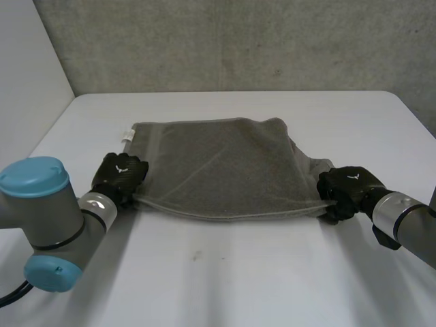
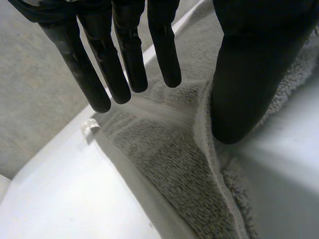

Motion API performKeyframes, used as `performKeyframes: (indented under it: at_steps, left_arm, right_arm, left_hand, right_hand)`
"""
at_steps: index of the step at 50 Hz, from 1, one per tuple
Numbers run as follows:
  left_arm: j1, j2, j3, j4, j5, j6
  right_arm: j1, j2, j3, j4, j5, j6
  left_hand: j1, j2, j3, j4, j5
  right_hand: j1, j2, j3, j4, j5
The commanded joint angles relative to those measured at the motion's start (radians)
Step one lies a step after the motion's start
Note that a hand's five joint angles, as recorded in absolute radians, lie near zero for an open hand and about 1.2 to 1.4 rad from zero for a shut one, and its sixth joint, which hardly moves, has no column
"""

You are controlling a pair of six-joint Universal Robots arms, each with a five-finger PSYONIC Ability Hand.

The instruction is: Fold the towel.

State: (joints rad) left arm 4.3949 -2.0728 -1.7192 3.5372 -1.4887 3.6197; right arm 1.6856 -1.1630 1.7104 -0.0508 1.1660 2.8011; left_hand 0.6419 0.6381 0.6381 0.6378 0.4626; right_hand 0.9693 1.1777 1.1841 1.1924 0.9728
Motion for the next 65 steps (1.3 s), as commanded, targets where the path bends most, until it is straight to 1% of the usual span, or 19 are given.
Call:
performKeyframes:
  at_steps: [1,6,8,10,15,18,23,28,33,38,40,46,51,54,57,59,60,62,65]
  left_arm:
    - [0.005,-0.056,0.033,-0.044,0.024,-0.001]
    - [0.006,-0.075,0.053,-0.060,0.024,-0.003]
    - [0.006,-0.081,0.059,-0.061,0.022,-0.007]
    - [0.006,-0.081,0.059,-0.061,0.024,-0.012]
    - [0.005,-0.044,0.043,-0.080,0.018,-0.019]
    - [-0.006,0.100,0.012,-0.138,0.013,-0.018]
    - [-0.017,0.423,-0.026,-0.260,0.010,-0.010]
    - [-0.018,0.618,-0.007,-0.389,0.014,0.010]
    - [-0.015,0.663,0.038,-0.529,0.021,0.083]
    - [-0.008,0.622,0.049,-0.630,0.022,0.200]
    - [-0.008,0.536,0.044,-0.652,0.012,0.266]
    - [0.008,0.356,0.067,-0.650,0.015,0.301]
    - [0.015,0.104,0.243,-0.659,0.008,0.316]
    - [0.014,0.060,0.311,-0.659,0.004,0.320]
    - [0.006,0.007,0.480,-0.653,-0.024,0.321]
    - [-0.006,-0.029,0.702,-0.626,-0.077,0.321]
    - [-0.006,-0.029,0.704,-0.626,-0.078,0.321]
    - [-0.023,-0.038,0.911,-0.533,-0.117,0.301]
    - [-0.037,-0.038,0.984,-0.443,-0.127,0.290]
  right_arm:
    - [-0.003,0.000,0.000,-0.015,0.006,-0.002]
    - [-0.004,-0.001,0.000,-0.017,0.007,-0.003]
    - [-0.009,-0.001,0.000,-0.018,0.007,-0.003]
    - [-0.012,-0.001,-0.002,-0.020,0.007,-0.005]
    - [-0.010,-0.018,-0.014,-0.009,0.009,-0.018]
    - [-0.009,-0.098,-0.023,0.025,0.011,-0.077]
    - [-0.009,-0.312,-0.075,0.253,0.015,-0.303]
    - [-0.006,-0.402,-0.165,0.437,0.024,-0.425]
    - [-0.007,-0.422,-0.273,0.615,0.043,-0.517]
    - [-0.004,-0.397,-0.307,0.703,0.076,-0.624]
    - [0.009,-0.312,-0.305,0.710,0.127,-0.690]
    - [0.066,-0.123,-0.318,0.712,0.234,-0.743]
    - [0.126,0.063,-0.449,0.662,0.326,-0.752]
    - [0.144,0.103,-0.508,0.631,0.343,-0.749]
    - [0.174,0.152,-0.649,0.548,0.369,-0.744]
    - [0.180,0.167,-0.806,0.406,0.397,-0.738]
    - [0.180,0.167,-0.807,0.405,0.397,-0.738]
    - [0.184,0.146,-0.917,0.179,0.409,-0.715]
    - [0.187,0.112,-0.916,0.036,0.405,-0.698]
  left_hand:
    - [0.115,0.119,0.119,0.119,0.120]
    - [0.282,0.286,0.286,0.286,0.287]
    - [0.629,0.633,0.633,0.633,0.634]
    - [0.753,0.757,0.757,0.757,0.758]
    - [0.754,0.758,0.758,0.758,0.759]
    - [0.754,0.758,0.758,0.758,0.759]
    - [0.754,0.758,0.758,0.758,0.759]
    - [0.754,0.758,0.758,0.758,0.759]
    - [0.754,0.758,0.758,0.758,0.759]
    - [0.754,0.758,0.758,0.758,0.759]
    - [0.754,0.758,0.758,0.758,0.759]
    - [0.754,0.758,0.758,0.758,0.759]
    - [0.754,0.758,0.758,0.758,0.759]
    - [0.754,0.758,0.758,0.758,0.759]
    - [0.754,0.758,0.758,0.758,0.759]
    - [0.754,0.758,0.758,0.758,0.759]
    - [0.754,0.758,0.758,0.758,0.759]
    - [0.754,0.758,0.758,0.758,0.759]
    - [0.754,0.758,0.758,0.758,0.759]
  right_hand:
    - [0.427,0.219,0.212,0.204,0.249]
    - [0.427,0.219,0.212,0.204,0.249]
    - [0.427,0.219,0.212,0.204,0.249]
    - [0.427,0.219,0.212,0.204,0.249]
    - [0.427,0.219,0.212,0.204,0.249]
    - [0.427,0.219,0.212,0.204,0.249]
    - [0.427,0.219,0.212,0.204,0.249]
    - [0.427,0.219,0.212,0.204,0.249]
    - [0.427,0.219,0.212,0.204,0.249]
    - [0.427,0.219,0.212,0.204,0.249]
    - [0.427,0.219,0.212,0.204,0.249]
    - [0.427,0.219,0.212,0.204,0.249]
    - [0.427,0.219,0.212,0.204,0.249]
    - [0.427,0.219,0.212,0.204,0.249]
    - [0.427,0.219,0.212,0.204,0.249]
    - [0.427,0.219,0.212,0.204,0.249]
    - [0.427,0.219,0.212,0.204,0.249]
    - [0.427,0.219,0.212,0.204,0.249]
    - [0.427,0.219,0.212,0.204,0.249]
